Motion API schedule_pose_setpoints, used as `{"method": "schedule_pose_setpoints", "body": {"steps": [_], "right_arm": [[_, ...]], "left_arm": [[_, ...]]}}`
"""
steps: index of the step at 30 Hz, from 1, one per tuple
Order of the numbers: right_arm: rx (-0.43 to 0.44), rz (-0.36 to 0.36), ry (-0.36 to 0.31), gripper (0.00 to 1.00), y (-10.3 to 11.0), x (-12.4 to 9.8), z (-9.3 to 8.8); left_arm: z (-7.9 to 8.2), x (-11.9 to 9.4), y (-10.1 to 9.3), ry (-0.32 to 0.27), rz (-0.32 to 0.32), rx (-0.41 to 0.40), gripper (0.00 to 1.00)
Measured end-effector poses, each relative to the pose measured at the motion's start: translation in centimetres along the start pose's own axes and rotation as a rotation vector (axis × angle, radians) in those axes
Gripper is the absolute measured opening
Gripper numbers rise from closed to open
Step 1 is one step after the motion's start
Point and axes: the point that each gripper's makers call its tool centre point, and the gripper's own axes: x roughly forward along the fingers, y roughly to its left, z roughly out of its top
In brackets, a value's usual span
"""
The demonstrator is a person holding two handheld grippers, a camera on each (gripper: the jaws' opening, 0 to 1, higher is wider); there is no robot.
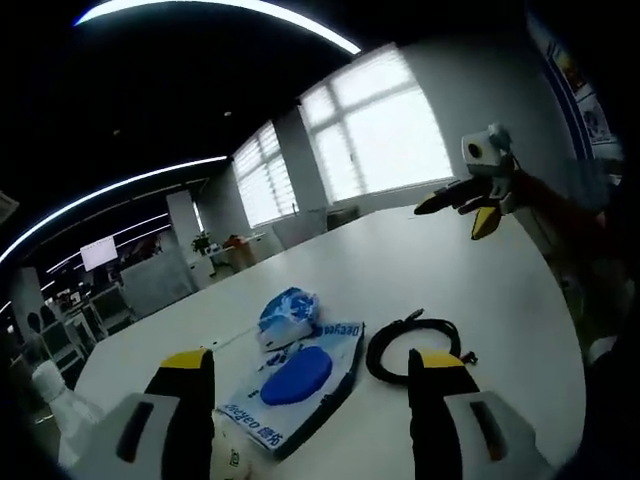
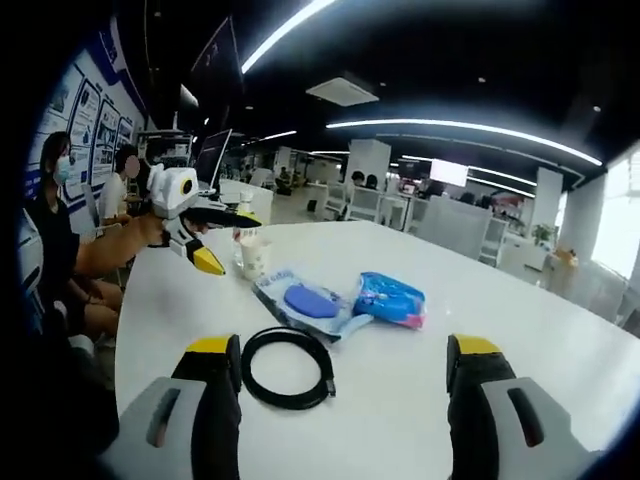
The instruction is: Arrange the tabletop items into an orderly group along one side of the table until the central work area is clear of visible clutter.
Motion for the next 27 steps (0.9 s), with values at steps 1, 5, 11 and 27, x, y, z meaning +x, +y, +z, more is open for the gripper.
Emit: {"method": "schedule_pose_setpoints", "body": {"steps": [1, 5, 11, 27], "right_arm": [[0.005, -0.008, 0.001, 0.81, -0.3, 0.3, 0.0], [0.036, -0.017, -0.002, 0.81, -1.2, 1.7, 0.2], [0.089, -0.037, 0.000, 0.81, -2.8, 4.1, 0.0], [0.170, -0.111, 0.021, 0.80, -6.0, 8.6, -0.9]], "left_arm": [[0.0, 0.0, 0.0, -0.001, -0.001, -0.005, 0.78], [0.0, 0.4, 0.1, -0.008, -0.008, -0.032, 0.78], [0.2, 1.8, 0.0, -0.002, -0.018, -0.035, 0.76], [0.5, 4.3, 1.3, 0.004, -0.025, -0.053, 0.69]]}}
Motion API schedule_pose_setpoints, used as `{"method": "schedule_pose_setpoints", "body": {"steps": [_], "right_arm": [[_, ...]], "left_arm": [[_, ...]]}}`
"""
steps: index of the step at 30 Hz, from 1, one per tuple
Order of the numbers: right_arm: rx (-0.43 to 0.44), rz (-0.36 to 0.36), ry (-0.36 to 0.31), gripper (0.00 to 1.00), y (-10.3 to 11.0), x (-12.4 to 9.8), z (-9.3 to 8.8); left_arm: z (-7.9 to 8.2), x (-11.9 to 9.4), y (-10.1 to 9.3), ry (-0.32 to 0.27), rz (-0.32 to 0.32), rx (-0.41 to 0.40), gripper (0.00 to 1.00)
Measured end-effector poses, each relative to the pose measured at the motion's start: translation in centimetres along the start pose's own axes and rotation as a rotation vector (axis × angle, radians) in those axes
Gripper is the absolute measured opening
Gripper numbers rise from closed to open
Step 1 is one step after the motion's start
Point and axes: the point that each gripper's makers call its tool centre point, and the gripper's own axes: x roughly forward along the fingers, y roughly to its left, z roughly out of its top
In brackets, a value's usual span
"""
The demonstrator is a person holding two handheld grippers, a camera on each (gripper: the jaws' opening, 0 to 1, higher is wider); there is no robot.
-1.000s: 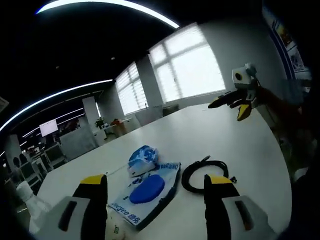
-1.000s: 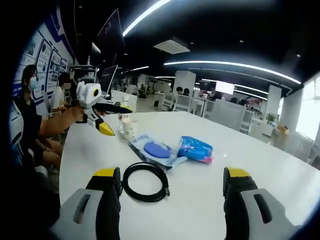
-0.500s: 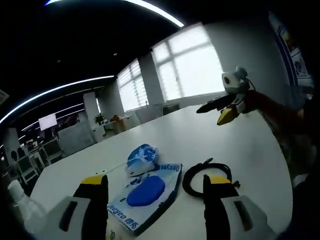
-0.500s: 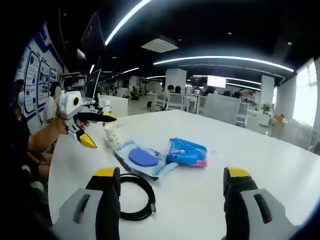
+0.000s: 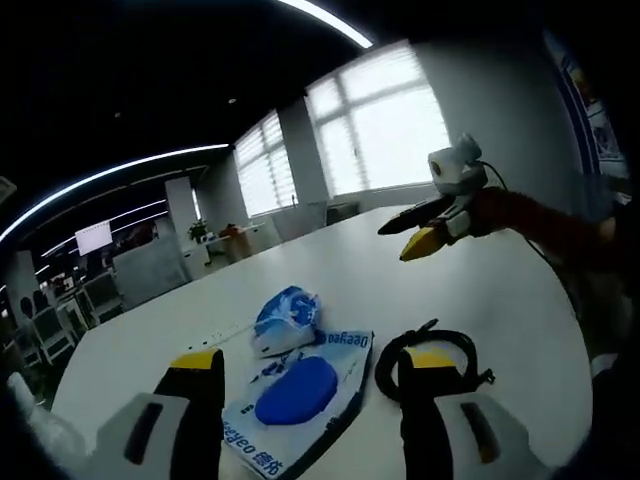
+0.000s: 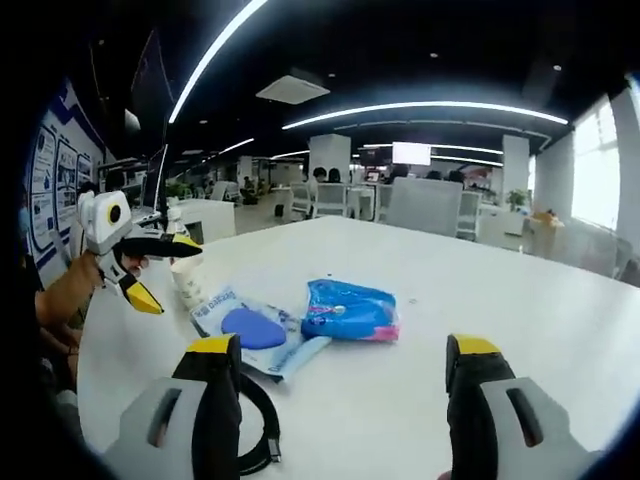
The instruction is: Arrange the tabletop items into an orderly group along one side of the table until the central work area is clear of visible clutter.
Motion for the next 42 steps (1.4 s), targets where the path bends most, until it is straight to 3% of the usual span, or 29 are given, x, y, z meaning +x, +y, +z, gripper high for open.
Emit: {"method": "schedule_pose_setpoints", "body": {"steps": [7, 17, 19, 22, 25, 30, 36, 42], "right_arm": [[0.036, -0.032, -0.023, 0.77, -1.3, 1.2, 0.2], [0.023, -0.083, -0.038, 0.66, -3.7, 3.2, 0.5], [0.022, -0.087, -0.010, 0.65, -4.0, 3.7, -0.1], [-0.009, -0.098, 0.012, 0.64, -4.2, 4.2, -0.7], [-0.032, -0.094, 0.033, 0.62, -4.4, 4.9, -1.2], [-0.070, -0.113, 0.036, 0.58, -4.0, 5.3, -0.8], [-0.085, -0.132, 0.052, 0.56, -4.2, 6.3, -0.9], [-0.070, -0.147, 0.048, 0.52, -4.6, 7.3, -0.7]], "left_arm": [[0.3, 1.0, 0.0, -0.024, -0.032, -0.053, 0.65], [0.0, 3.4, 0.2, 0.025, -0.031, -0.028, 0.63], [-0.3, 3.2, 0.1, 0.034, -0.027, -0.031, 0.62], [-0.5, 3.6, 0.8, 0.034, -0.024, -0.044, 0.61], [-0.8, 3.8, 0.1, 0.036, -0.022, -0.059, 0.60], [-1.4, 4.5, 0.3, 0.059, -0.018, -0.057, 0.58], [-2.0, 5.8, 0.0, 0.070, -0.040, -0.089, 0.54], [-1.8, 7.6, 1.4, 0.072, -0.030, -0.116, 0.53]]}}
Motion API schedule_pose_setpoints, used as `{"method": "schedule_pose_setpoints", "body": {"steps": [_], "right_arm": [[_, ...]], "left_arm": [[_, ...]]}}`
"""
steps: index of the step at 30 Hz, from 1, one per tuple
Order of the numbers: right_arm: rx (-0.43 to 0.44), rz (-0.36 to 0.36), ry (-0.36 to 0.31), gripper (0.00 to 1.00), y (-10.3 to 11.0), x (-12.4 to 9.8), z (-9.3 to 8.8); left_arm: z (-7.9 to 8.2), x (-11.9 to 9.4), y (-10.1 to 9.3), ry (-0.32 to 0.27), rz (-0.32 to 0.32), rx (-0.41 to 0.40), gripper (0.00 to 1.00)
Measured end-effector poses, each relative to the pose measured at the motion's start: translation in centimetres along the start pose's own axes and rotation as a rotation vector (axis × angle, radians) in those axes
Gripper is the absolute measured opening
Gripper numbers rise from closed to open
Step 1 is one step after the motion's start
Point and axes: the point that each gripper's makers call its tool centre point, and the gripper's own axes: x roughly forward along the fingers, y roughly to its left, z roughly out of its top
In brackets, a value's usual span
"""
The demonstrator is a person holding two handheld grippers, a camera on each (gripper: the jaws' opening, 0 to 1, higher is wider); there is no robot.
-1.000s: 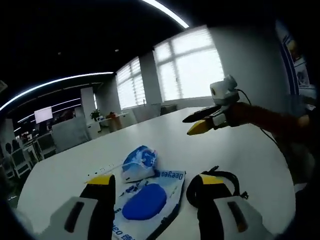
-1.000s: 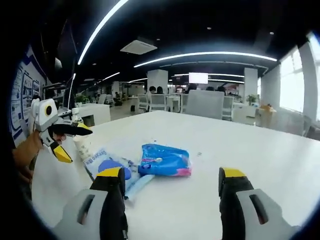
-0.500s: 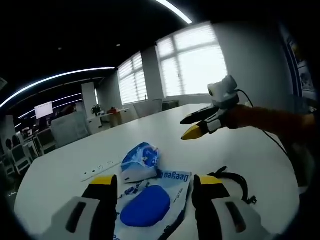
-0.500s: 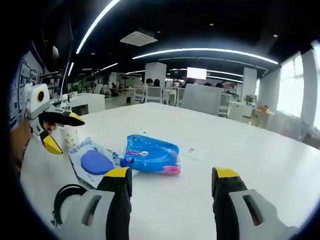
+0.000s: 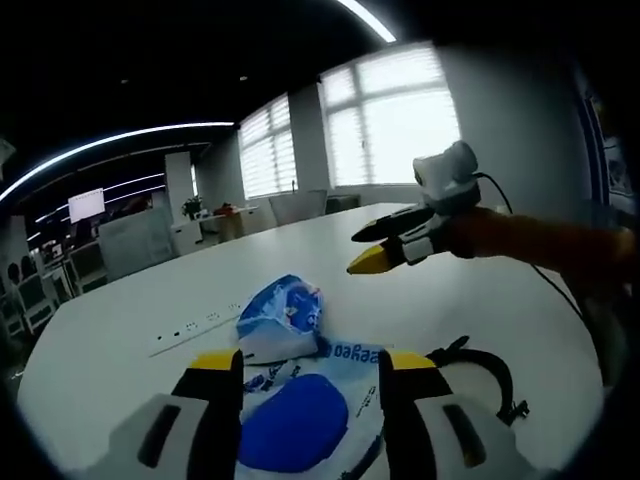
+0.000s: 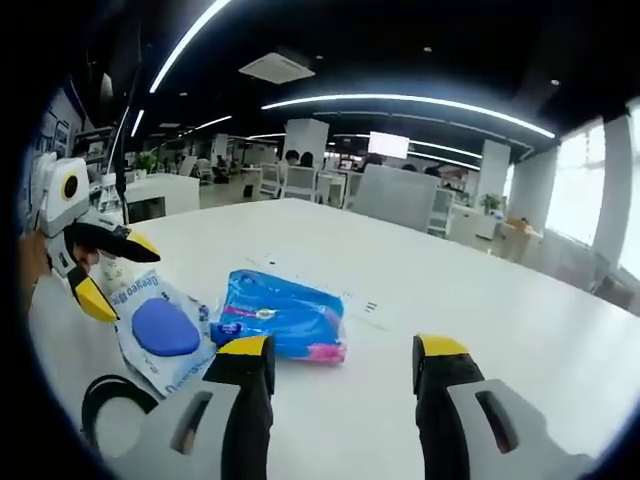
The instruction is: Arrange the tabletop items into an orderly group along one side of the table until the central work area is clear of visible clutter.
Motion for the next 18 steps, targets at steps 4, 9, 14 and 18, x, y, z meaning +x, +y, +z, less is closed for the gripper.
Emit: {"method": "schedule_pose_setpoints", "body": {"steps": [4, 9, 14, 18], "right_arm": [[0.034, -0.013, -0.009, 0.50, 0.2, 0.8, 0.1], [0.083, -0.003, -0.034, 0.50, -0.2, 1.5, 0.0], [0.109, -0.018, -0.034, 0.49, -0.7, 2.1, -0.3], [0.113, -0.019, -0.039, 0.49, -0.6, 2.4, -0.7]], "left_arm": [[0.1, 0.5, -0.5, -0.016, 0.004, -0.020, 0.52], [-0.1, 1.4, -0.1, -0.018, 0.009, -0.049, 0.51], [-0.4, 1.9, -0.2, -0.027, 0.009, -0.103, 0.50], [-0.3, 2.4, 0.3, -0.024, 0.018, -0.113, 0.50]]}}
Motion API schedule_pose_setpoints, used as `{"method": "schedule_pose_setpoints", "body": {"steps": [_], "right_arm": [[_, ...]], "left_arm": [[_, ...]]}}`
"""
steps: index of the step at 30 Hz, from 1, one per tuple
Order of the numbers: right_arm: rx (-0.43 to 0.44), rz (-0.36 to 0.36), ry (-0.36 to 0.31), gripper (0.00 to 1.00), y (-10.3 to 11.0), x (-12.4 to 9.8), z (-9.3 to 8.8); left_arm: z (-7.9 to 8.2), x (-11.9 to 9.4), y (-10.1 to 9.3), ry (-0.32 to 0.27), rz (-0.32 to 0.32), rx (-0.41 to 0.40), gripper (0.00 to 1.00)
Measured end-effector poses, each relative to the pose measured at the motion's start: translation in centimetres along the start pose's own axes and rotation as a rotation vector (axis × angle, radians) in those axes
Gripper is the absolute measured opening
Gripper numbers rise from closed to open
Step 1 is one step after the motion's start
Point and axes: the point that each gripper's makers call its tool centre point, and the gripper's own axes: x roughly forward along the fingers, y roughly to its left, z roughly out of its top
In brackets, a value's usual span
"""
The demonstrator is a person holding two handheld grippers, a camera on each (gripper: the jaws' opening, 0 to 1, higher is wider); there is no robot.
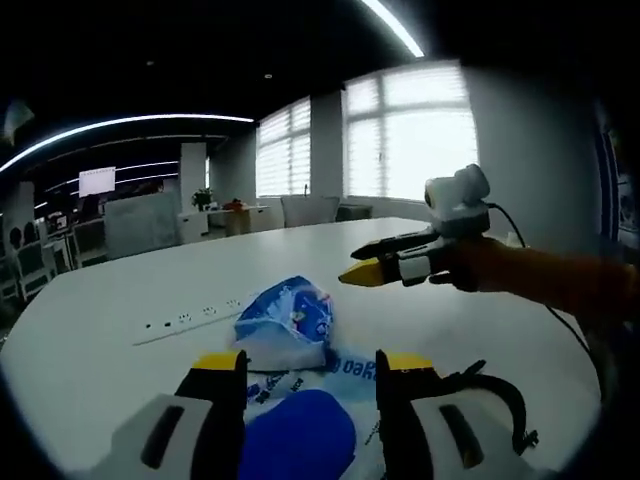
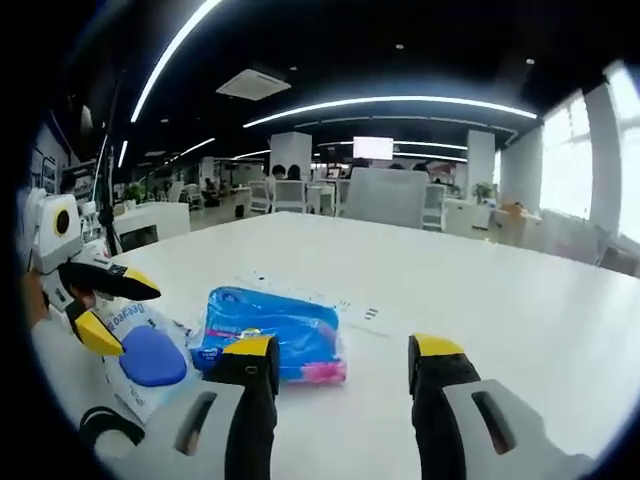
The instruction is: Arrange the tabletop items into an orderly group along one side of the table until the central work area is clear of visible clutter.
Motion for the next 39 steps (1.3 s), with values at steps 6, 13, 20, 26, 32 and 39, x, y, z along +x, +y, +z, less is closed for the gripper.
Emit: {"method": "schedule_pose_setpoints", "body": {"steps": [6, 13, 20, 26, 32, 39], "right_arm": [[-0.020, -0.004, 0.014, 0.48, 0.0, 1.2, -0.4], [0.006, 0.006, 0.021, 0.41, -0.5, 2.7, -0.7], [0.012, 0.014, 0.037, 0.36, -0.7, 4.0, -1.2], [-0.003, 0.023, 0.068, 0.32, -0.4, 4.8, -2.1], [-0.028, 0.048, 0.092, 0.29, -0.3, 5.3, -2.4], [-0.043, 0.063, 0.105, 0.18, -0.2, 5.5, -2.6]], "left_arm": [[-0.5, 1.2, 0.3, 0.019, 0.013, -0.026, 0.47], [-1.5, 1.8, -1.0, 0.063, 0.002, 0.012, 0.46], [-0.9, 2.7, -0.8, 0.070, 0.004, 0.014, 0.43], [-1.2, 3.1, -0.2, 0.064, 0.019, -0.091, 0.30], [-1.8, 4.0, 1.0, 0.068, 0.024, -0.143, 0.32], [-2.0, 4.6, 0.9, 0.049, 0.018, -0.214, 0.32]]}}
